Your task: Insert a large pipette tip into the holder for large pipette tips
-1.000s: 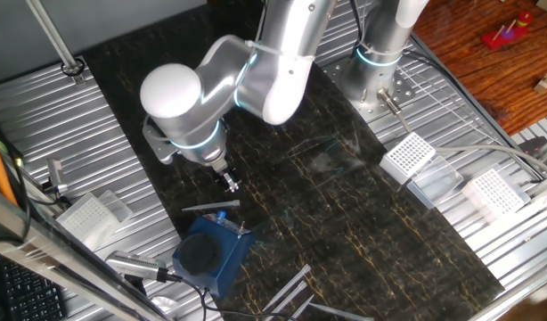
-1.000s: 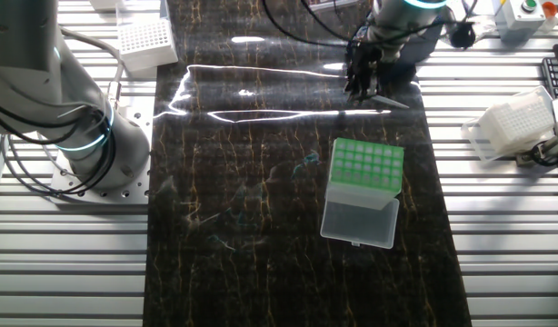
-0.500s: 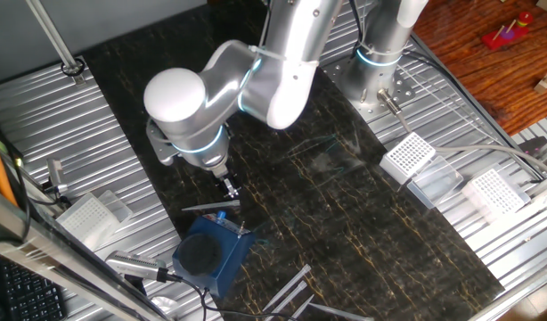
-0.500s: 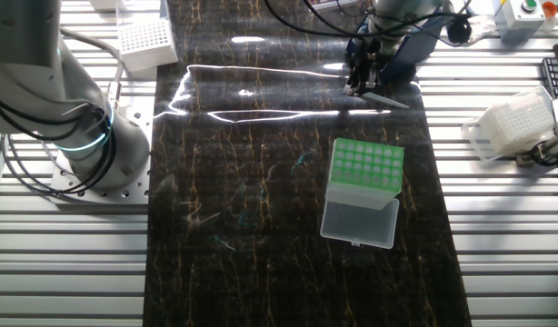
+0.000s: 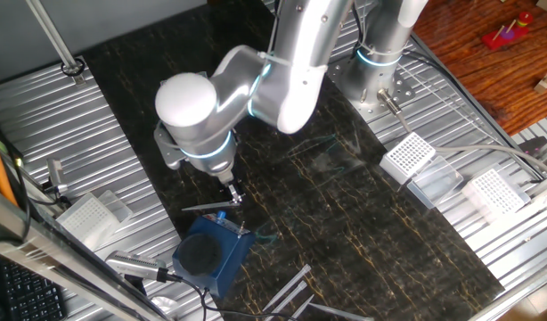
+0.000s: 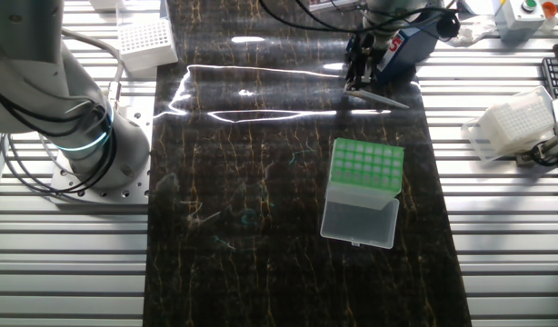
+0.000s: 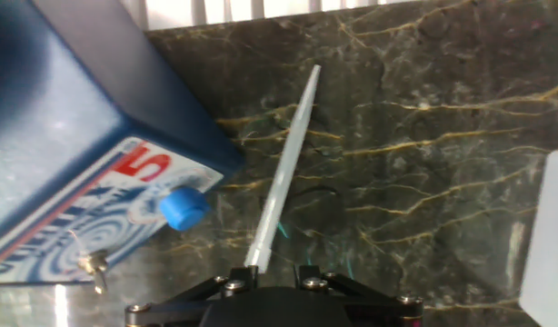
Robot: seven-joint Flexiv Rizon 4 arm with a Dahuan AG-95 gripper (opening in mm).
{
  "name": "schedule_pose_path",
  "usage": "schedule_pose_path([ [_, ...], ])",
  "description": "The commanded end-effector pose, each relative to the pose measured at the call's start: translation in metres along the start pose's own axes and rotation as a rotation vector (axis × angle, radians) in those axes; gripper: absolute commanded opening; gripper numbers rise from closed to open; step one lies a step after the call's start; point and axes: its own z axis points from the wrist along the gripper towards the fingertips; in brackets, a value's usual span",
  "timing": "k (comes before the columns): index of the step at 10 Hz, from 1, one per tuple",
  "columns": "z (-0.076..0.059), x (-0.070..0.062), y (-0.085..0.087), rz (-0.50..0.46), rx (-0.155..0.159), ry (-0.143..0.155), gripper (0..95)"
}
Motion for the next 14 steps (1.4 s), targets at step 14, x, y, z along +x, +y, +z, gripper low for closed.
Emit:
schedule_pose_path([
  [14, 0.016, -0.012, 0.001, -0.002, -0.003, -0.016, 19.0],
])
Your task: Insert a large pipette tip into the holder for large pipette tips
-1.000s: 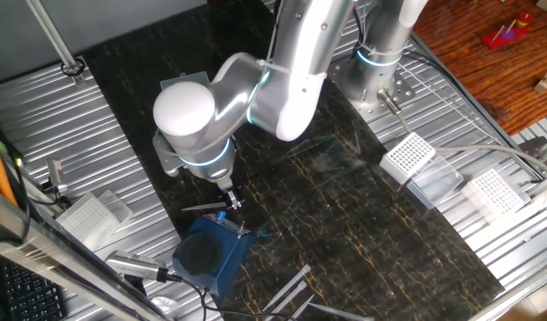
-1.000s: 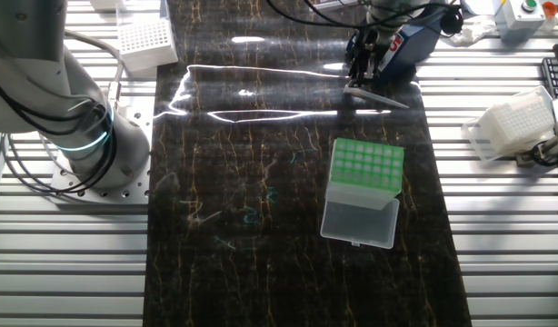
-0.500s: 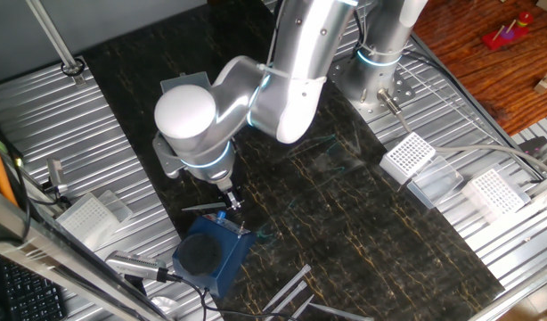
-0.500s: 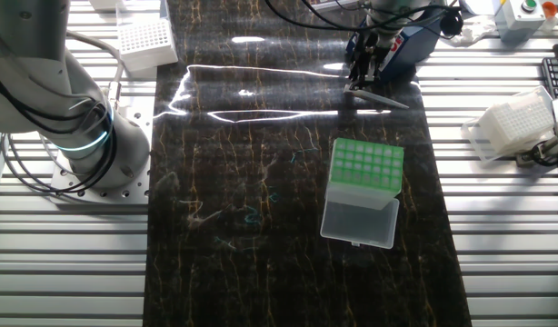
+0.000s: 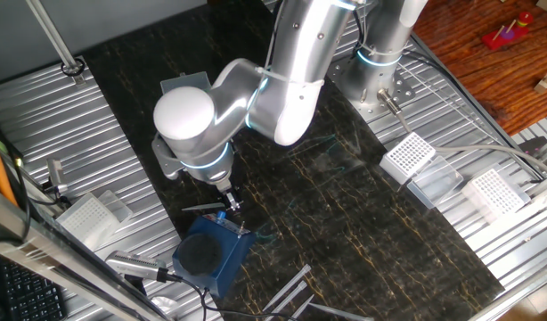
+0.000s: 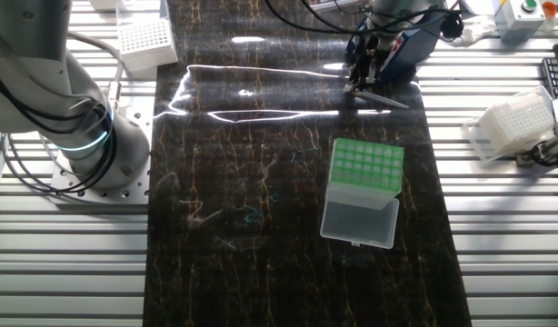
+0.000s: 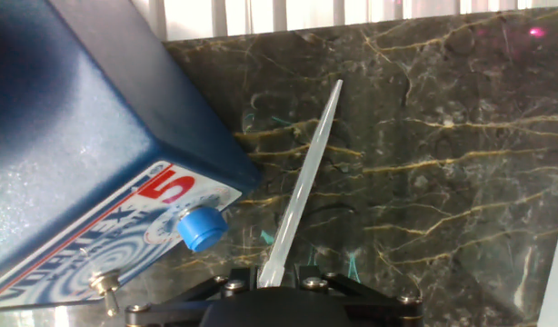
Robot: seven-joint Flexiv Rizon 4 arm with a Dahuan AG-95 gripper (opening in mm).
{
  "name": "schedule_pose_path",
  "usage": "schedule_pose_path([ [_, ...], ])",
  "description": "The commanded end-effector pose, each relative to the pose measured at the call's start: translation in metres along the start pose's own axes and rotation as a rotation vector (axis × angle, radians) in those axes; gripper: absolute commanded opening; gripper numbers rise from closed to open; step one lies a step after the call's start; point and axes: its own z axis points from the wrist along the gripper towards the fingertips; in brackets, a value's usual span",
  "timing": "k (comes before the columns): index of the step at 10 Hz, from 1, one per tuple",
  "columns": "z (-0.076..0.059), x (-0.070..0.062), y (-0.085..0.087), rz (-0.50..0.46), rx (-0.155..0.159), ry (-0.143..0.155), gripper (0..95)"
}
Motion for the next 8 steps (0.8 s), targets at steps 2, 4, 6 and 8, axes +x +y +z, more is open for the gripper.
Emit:
schedule_pose_path([
  [2, 0.0032, -0.0011, -0.0008, 0.015, 0.002, -0.016, 19.0],
  [4, 0.0054, -0.0021, -0.0012, 0.025, 0.002, -0.024, 19.0],
  [6, 0.0086, -0.0034, -0.0018, 0.034, 0.001, -0.03, 19.0],
  [8, 0.0113, -0.0045, -0.0024, 0.035, 0.003, -0.032, 19.0],
])
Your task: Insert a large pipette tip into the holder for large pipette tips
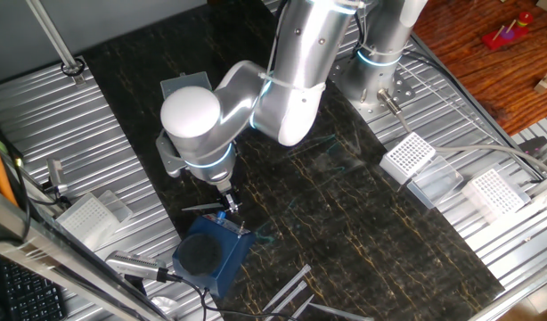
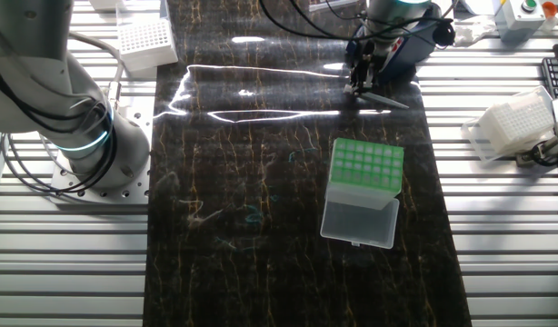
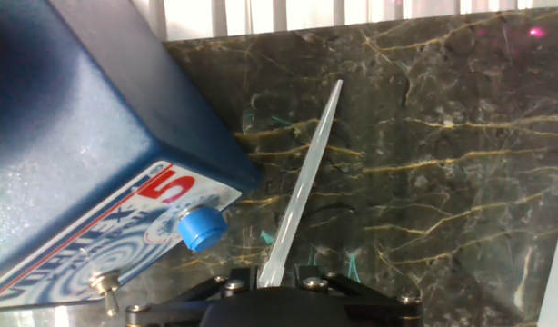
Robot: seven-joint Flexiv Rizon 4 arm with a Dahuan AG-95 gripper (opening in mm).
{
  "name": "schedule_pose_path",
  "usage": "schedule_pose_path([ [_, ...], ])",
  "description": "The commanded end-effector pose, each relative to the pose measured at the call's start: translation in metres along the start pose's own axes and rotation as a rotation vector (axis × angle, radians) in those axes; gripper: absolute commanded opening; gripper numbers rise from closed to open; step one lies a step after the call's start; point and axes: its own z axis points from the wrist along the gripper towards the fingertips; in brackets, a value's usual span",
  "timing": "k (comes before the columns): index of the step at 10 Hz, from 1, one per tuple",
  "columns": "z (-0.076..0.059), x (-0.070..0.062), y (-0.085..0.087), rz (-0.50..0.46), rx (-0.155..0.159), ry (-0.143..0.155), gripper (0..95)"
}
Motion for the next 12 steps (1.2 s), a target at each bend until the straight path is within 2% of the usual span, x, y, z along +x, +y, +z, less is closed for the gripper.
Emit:
schedule_pose_path([
  [1, 0.001, 0.0, -0.001, -0.002, 0.005, 0.0, 19.0],
  [2, 0.002, -0.001, -0.001, 0.006, 0.002, 0.001, 19.0],
  [3, 0.004, 0.0, 0.0, 0.019, -0.028, 0.024, 19.0],
  [7, 0.008, 0.007, 0.0, 0.024, -0.033, 0.031, 19.0],
  [8, 0.008, 0.009, -0.001, 0.02, -0.032, 0.031, 0.0],
  [10, 0.003, 0.013, -0.001, 0.016, -0.027, 0.047, 0.0],
  [12, 0.009, 0.017, -0.006, 0.008, -0.031, 0.044, 0.0],
])
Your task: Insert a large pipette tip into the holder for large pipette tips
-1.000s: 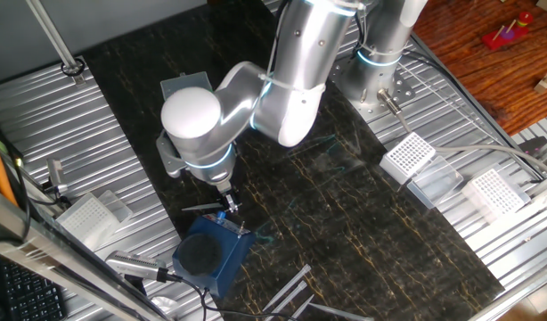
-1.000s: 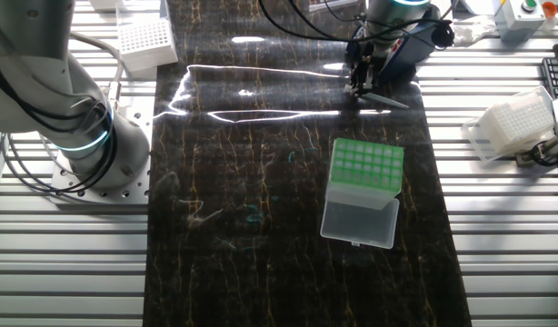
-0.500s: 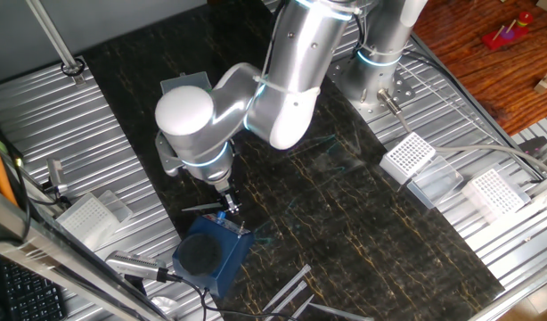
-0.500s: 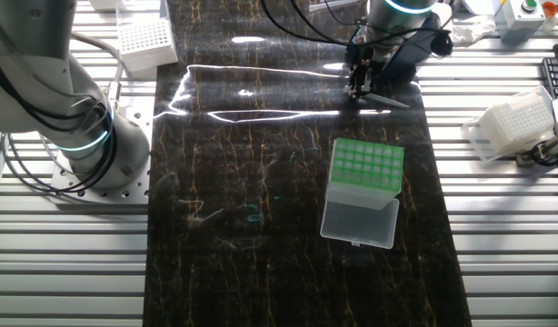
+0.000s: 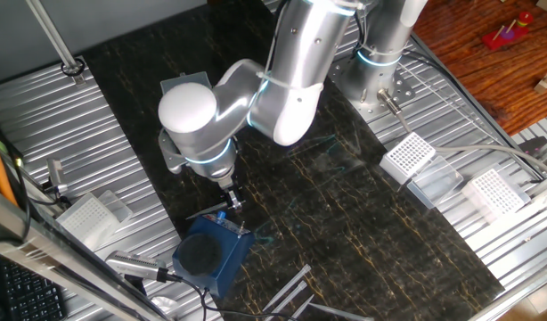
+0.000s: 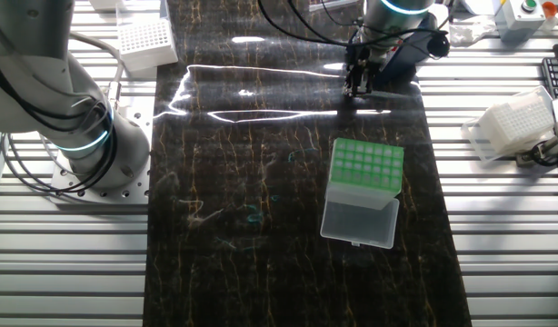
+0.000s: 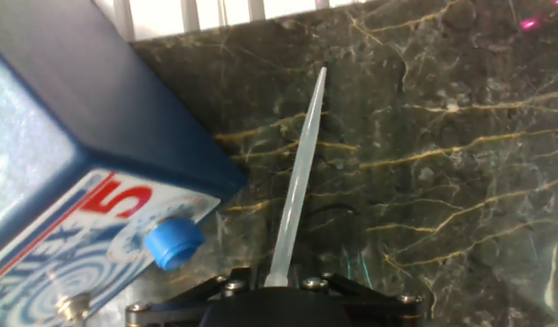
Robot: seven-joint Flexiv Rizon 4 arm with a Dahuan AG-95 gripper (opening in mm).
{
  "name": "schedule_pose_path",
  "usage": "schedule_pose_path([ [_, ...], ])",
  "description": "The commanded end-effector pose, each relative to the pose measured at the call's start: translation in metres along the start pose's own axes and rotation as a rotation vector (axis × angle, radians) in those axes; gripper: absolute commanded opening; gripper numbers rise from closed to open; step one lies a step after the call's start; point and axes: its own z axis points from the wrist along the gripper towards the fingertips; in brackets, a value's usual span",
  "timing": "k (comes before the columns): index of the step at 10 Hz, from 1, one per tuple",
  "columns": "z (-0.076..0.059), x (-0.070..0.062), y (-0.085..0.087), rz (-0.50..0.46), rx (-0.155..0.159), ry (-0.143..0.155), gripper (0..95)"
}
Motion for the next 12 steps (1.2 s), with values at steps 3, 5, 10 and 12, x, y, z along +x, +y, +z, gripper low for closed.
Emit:
schedule_pose_path([
  [3, -0.009, 0.006, -0.004, -0.002, -0.089, 0.104, 0.0],
  [5, -0.012, 0.005, -0.008, -0.016, -0.078, 0.114, 0.0],
  [10, -0.046, -0.001, -0.054, -0.14, -0.073, 0.163, 0.0],
  [12, -0.071, 0.008, -0.074, -0.192, -0.067, 0.221, 0.0],
])
